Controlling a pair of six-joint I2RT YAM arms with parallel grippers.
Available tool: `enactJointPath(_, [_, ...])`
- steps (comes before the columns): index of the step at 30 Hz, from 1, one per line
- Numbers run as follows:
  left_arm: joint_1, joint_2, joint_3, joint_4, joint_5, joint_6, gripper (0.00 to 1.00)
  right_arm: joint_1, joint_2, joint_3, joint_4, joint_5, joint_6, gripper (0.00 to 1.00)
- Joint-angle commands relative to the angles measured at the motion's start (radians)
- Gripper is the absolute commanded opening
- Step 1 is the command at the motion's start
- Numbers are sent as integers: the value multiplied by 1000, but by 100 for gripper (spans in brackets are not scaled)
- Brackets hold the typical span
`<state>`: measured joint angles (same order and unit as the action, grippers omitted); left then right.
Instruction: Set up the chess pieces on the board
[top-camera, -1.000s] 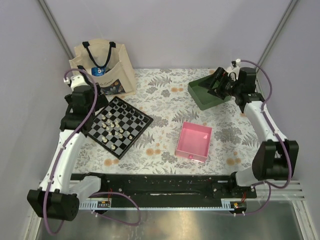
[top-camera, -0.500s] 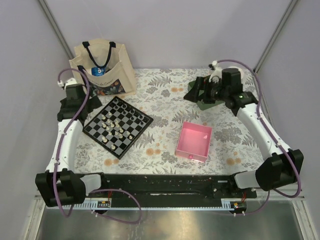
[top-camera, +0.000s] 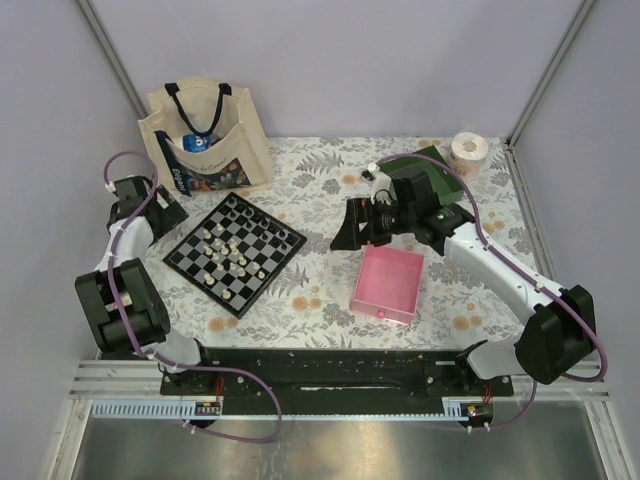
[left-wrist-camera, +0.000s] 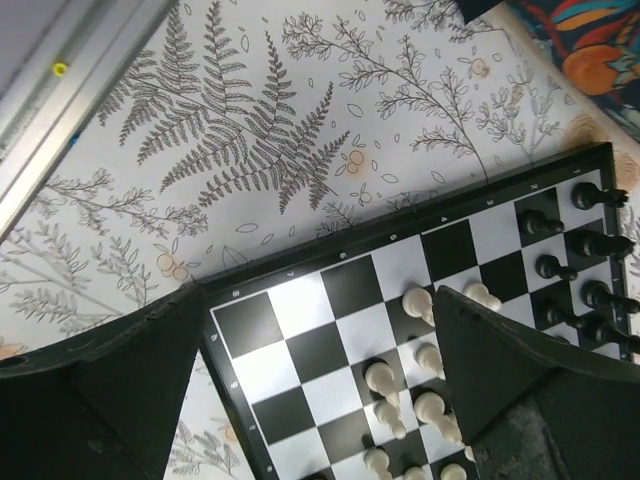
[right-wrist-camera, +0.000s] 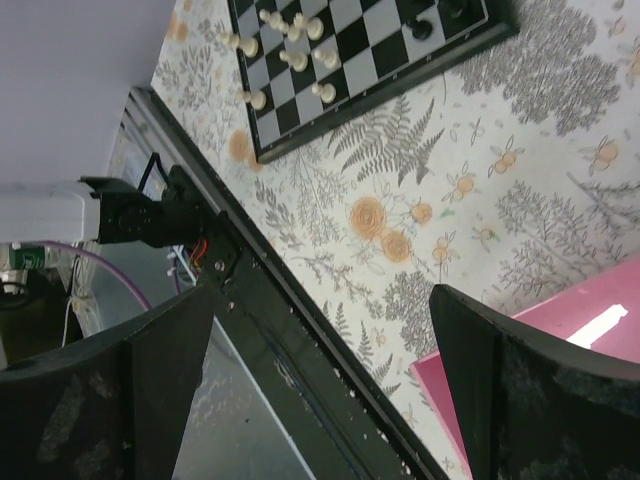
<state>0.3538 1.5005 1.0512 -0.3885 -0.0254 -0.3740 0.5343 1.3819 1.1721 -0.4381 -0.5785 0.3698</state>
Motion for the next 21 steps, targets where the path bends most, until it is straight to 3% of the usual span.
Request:
enactJointPath(1, [31,39,7,105,99,11,99,21,8,-35,68,-64,38,99])
enactJointPath(11, [39,288,111,117,194,34,99,24,25,-51,82,-121,29,99])
enactJointPath(14, [37,303,107,149,183,40,99,24,35,-46,78,-141,26,99])
enactJointPath(21, [34,346,129,54,205,35,99,23,48,-40,70,-127,9,99])
